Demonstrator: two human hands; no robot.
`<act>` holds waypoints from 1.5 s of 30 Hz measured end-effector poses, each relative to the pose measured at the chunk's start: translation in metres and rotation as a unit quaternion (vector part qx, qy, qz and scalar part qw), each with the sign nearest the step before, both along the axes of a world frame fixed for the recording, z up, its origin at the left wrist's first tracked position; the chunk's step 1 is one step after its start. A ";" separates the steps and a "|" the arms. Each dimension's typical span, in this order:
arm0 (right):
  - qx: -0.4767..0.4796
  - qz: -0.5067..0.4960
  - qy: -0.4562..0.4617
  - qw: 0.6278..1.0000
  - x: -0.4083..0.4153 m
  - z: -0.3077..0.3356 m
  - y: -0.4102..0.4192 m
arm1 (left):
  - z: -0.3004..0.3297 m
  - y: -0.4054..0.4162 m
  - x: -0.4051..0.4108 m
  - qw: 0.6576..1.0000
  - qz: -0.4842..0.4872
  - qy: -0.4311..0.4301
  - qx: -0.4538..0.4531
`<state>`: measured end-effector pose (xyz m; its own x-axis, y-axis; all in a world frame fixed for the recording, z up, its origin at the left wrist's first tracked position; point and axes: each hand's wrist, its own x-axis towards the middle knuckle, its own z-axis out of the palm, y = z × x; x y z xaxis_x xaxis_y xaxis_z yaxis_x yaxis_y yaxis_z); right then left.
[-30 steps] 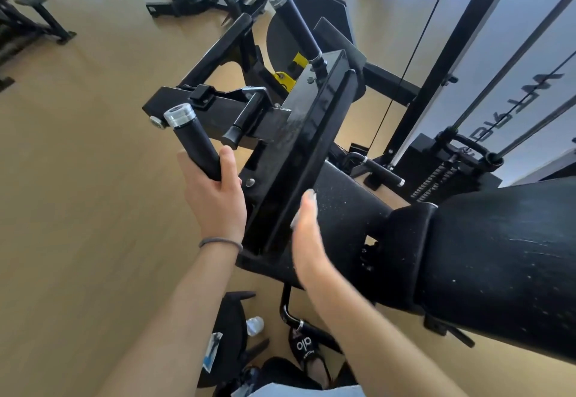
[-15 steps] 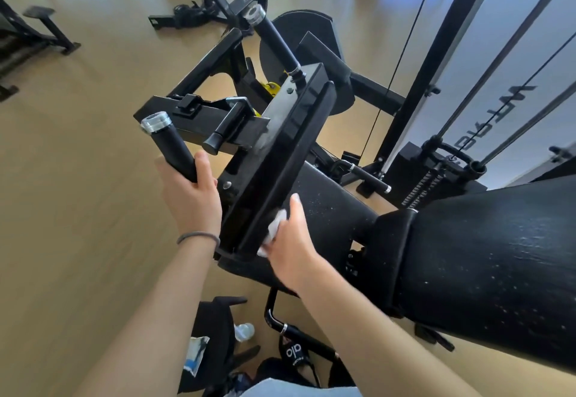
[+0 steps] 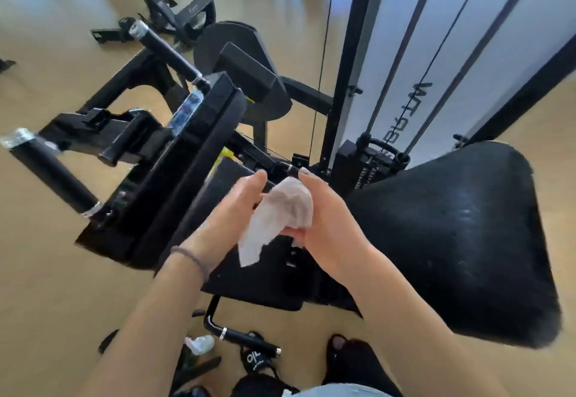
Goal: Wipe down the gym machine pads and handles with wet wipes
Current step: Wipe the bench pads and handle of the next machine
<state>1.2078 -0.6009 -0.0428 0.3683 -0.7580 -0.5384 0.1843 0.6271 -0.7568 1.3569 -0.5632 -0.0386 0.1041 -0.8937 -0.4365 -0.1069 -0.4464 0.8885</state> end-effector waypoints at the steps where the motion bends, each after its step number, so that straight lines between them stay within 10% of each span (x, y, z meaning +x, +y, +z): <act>1: -0.005 0.007 0.031 0.999 -0.018 0.006 -0.004 | 0.000 -0.008 -0.015 0.993 -0.048 0.092 0.047; 7: -0.109 0.026 0.157 0.981 -0.122 0.047 -0.018 | -0.001 -0.043 -0.091 0.968 -0.170 0.184 0.037; 16: -0.223 -0.032 0.286 0.931 -0.260 0.075 -0.011 | 0.030 -0.068 -0.189 0.960 -0.263 0.087 -0.045; 24: -0.173 -0.047 0.537 0.824 -0.314 0.020 -0.011 | 0.000 -0.052 -0.272 0.849 -0.227 -0.411 -0.242; 30: -0.097 -0.199 0.254 0.942 -0.299 -0.019 -0.007 | -0.017 -0.050 -0.329 0.934 -0.216 -0.232 -0.165; 45: -0.056 -0.236 0.210 0.947 -0.271 -0.026 -0.022 | -0.035 0.014 -0.302 0.976 -0.189 -0.053 -0.097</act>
